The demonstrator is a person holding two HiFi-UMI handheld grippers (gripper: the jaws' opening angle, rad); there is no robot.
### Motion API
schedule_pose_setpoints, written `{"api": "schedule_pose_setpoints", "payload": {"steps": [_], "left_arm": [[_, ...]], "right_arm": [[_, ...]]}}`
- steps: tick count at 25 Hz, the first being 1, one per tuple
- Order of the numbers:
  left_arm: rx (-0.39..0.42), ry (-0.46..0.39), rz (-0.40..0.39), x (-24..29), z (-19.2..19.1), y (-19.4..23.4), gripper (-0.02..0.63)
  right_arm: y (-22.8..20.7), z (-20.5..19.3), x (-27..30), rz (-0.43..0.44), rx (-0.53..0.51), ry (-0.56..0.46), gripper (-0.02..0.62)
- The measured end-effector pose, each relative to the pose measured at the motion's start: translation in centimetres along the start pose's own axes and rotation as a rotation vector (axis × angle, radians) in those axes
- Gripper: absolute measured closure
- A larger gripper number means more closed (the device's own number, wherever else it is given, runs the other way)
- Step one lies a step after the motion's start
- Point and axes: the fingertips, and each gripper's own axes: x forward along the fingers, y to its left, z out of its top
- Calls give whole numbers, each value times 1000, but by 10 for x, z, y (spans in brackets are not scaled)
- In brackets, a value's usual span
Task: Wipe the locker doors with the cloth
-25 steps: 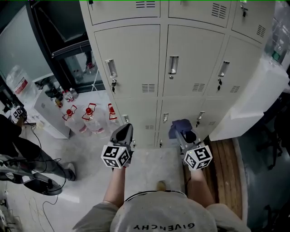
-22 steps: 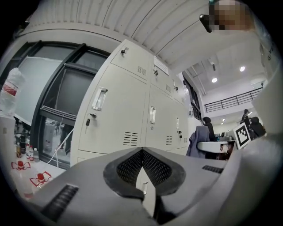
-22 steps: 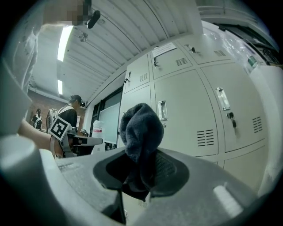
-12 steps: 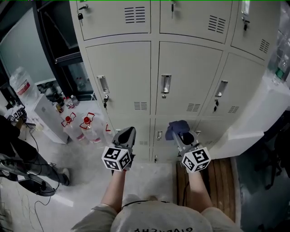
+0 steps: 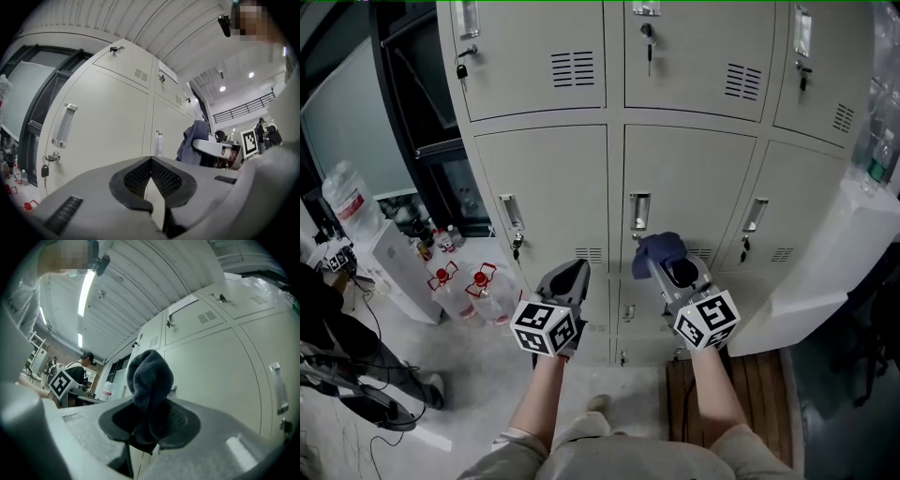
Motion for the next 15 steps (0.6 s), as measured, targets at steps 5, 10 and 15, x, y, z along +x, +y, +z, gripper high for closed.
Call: {"api": "schedule_pose_setpoints", "payload": {"steps": [5, 10, 15], "left_arm": [[33, -28, -35, 25, 32, 2, 607], [86, -68, -65, 48, 68, 2, 607], [117, -92, -81, 63, 90, -2, 607]], "right_arm": [[-18, 43, 31, -13, -57, -62, 489], [-35, 85, 60, -33, -121, -125, 489], [-42, 125, 90, -58, -192, -173, 489]]}}
